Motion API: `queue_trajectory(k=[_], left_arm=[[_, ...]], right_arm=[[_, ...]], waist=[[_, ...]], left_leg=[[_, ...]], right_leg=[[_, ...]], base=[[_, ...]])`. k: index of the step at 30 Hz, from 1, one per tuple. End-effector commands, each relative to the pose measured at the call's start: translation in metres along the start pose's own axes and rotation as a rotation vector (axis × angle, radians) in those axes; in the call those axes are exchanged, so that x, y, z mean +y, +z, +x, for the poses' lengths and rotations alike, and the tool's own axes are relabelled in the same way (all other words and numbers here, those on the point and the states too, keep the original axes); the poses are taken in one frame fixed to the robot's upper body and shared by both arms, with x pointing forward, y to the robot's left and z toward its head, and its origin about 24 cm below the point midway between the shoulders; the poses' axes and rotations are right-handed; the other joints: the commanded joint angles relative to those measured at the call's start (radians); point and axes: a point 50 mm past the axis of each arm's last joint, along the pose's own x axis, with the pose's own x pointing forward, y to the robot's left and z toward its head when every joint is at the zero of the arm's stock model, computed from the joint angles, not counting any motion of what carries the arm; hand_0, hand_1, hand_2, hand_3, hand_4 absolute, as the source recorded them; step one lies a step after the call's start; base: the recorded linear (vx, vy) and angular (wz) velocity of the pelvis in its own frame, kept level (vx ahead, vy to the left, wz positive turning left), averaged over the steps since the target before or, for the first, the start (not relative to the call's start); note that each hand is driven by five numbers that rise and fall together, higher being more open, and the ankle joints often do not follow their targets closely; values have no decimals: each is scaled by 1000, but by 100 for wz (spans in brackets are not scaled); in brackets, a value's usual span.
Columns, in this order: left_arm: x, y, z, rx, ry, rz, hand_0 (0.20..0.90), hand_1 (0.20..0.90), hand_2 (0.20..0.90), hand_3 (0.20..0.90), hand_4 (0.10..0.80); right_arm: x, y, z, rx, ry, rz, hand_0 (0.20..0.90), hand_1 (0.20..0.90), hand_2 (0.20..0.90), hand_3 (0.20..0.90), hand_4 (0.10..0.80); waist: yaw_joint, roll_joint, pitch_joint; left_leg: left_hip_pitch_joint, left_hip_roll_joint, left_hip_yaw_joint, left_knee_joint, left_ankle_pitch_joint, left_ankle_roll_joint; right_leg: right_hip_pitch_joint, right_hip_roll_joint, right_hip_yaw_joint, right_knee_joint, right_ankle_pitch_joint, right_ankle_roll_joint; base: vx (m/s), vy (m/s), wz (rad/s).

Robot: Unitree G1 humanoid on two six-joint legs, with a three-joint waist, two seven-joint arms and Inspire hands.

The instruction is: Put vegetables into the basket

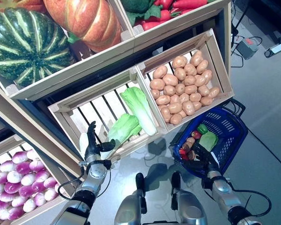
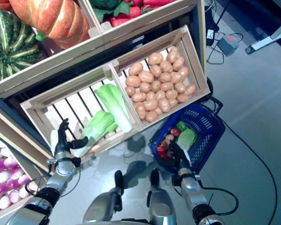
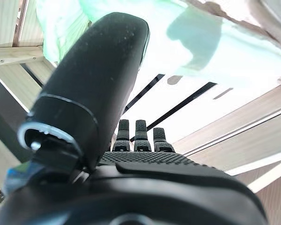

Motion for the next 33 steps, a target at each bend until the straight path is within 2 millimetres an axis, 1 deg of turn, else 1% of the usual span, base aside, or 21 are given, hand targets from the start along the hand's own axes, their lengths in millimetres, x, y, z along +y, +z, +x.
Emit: queue_trajectory(k=[1, 6, 10, 13, 17, 19, 24, 25, 27, 33], left_arm=[[17, 29, 24, -108, 74, -20, 900, 900, 900, 900, 800], [18, 36, 29, -115, 80, -15, 900, 900, 900, 900, 800], [20, 41, 35, -116, 89, -16, 900, 900, 900, 900, 800], [21, 42, 35, -116, 95, -15, 900, 900, 900, 900, 800], [23, 46, 39, -109, 92, -23, 900, 900, 900, 900, 800], [25, 47, 42, -101, 88, -24, 900, 900, 900, 900, 800], [28, 51, 48, -84, 95, -25, 900, 900, 900, 900, 800], [28, 51, 48, -84, 95, -25, 900, 900, 900, 900, 800], [31, 50, 51, -59, 103, -23, 900, 900, 900, 900, 800], [43, 49, 58, -5, 210, -25, 900, 900, 900, 900, 800]], right_arm=[[0, 29, 4, -157, -38, 72, 900, 900, 900, 900, 800], [0, 41, 10, -186, -39, 70, 900, 900, 900, 900, 800], [-5, 49, 14, -204, -68, 87, 900, 900, 900, 900, 800], [-7, 52, 14, -216, -81, 96, 900, 900, 900, 900, 800], [-9, 55, 15, -219, -87, 96, 900, 900, 900, 900, 800], [-9, 56, 15, -226, -84, 93, 900, 900, 900, 900, 800], [-8, 67, 19, -258, -75, 92, 900, 900, 900, 900, 800], [-8, 67, 19, -258, -75, 92, 900, 900, 900, 900, 800], [-9, 73, 21, -275, -78, 99, 900, 900, 900, 900, 800], [-11, 84, 26, -298, -98, 101, 900, 900, 900, 900, 800]], waist=[[11, -34, -33], [8, -39, -11], [4, -44, 2], [2, -46, 9], [-4, -54, 15], [-7, -56, 16], [-13, -59, 17], [-13, -58, 17], [-12, -59, 19], [-10, -59, 21]], left_leg=[[-117, -12, 30, 281, -170, -4], [-197, 5, 33, 409, -209, -9], [-275, 17, 38, 524, -257, -2], [-310, 22, 43, 578, -282, 3], [-403, 28, 34, 698, -336, 18], [-445, 34, 31, 750, -359, 20], [-518, 46, 24, 821, -388, 19], [-519, 46, 24, 822, -388, 19], [-557, 47, 17, 856, -400, 18], [-630, 42, 6, 903, -414, 13]], right_leg=[[-65, -23, -4, 212, -141, -73], [-149, -31, 3, 343, -185, -90], [-238, -42, 14, 470, -227, -100], [-281, -48, 23, 533, -245, -101], [-386, -53, 49, 664, -284, -98], [-432, -53, 59, 718, -301, -98], [-509, -44, 75, 787, -324, -103], [-511, -44, 75, 788, -324, -103], [-551, -46, 77, 824, -333, -101], [-628, -51, 76, 871, -342, -96]], base=[[-77, -37, -1], [-78, -28, -1], [-71, 4, -2], [-41, 15, -4], [-39, 20, -4], [-23, 12, -6], [-14, 11, -4], [0, 0, 0], [0, 0, 0], [0, 0, 0]])
